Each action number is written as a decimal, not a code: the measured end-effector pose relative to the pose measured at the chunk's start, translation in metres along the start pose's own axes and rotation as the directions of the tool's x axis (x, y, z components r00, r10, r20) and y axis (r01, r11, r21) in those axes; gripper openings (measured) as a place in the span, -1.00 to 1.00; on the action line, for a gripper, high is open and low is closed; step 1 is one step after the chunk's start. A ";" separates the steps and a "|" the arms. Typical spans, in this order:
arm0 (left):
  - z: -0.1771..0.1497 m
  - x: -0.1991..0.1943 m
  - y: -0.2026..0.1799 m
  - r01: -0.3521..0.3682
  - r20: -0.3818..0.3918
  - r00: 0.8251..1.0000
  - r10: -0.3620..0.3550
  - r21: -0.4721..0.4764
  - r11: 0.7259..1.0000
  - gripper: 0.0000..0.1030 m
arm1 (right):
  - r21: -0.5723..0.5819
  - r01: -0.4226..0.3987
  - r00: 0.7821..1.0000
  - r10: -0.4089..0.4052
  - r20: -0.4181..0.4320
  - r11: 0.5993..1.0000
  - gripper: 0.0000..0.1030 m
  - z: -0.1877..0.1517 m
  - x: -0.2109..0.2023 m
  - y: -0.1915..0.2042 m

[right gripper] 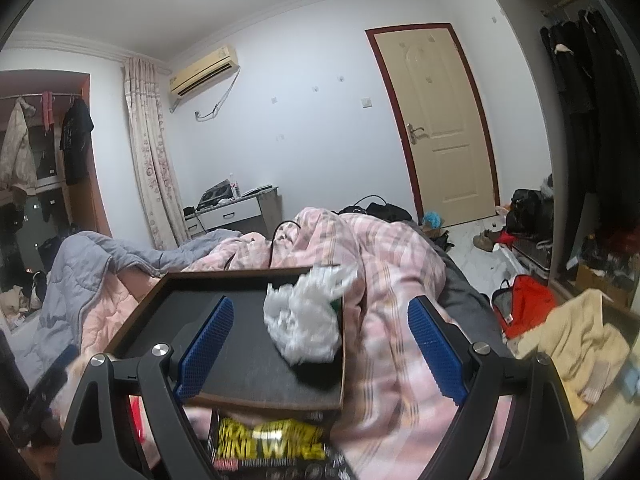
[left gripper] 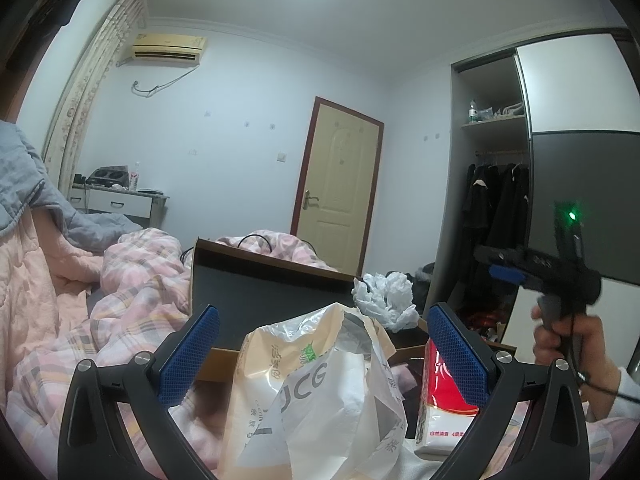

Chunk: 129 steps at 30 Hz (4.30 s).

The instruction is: Organize soft objects

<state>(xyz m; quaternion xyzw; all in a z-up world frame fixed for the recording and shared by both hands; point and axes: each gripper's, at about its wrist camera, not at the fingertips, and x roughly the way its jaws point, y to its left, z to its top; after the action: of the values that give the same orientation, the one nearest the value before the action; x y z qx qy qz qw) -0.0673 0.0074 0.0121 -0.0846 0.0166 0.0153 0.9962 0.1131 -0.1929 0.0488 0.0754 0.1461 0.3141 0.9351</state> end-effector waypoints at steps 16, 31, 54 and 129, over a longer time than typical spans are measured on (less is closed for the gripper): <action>0.001 0.000 0.000 0.004 -0.002 1.000 -0.004 -0.011 1.000 1.00 | -0.272 0.046 0.915 -0.150 -0.374 0.961 0.72 -0.024 0.116 0.048; 0.001 0.000 0.000 0.004 -0.003 1.000 -0.004 -0.010 1.000 1.00 | -0.346 0.090 0.888 -0.233 -0.397 0.934 -0.41 -0.030 0.112 0.045; 0.001 0.001 0.000 0.004 -0.005 1.000 -0.004 -0.012 1.000 1.00 | 0.020 -0.214 0.974 0.214 -0.078 0.977 -0.57 -0.024 -0.030 0.025; -0.001 0.005 -0.010 -0.050 -0.021 0.998 0.051 0.065 0.997 1.00 | -0.119 -0.097 0.994 0.101 0.034 0.988 0.78 -0.070 -0.018 0.043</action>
<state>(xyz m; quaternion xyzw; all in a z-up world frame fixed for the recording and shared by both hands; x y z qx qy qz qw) -0.0616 -0.0028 0.0125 -0.0520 0.0305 0.0390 0.9974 0.0527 -0.1665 -0.0031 0.0338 0.1045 0.3666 0.9239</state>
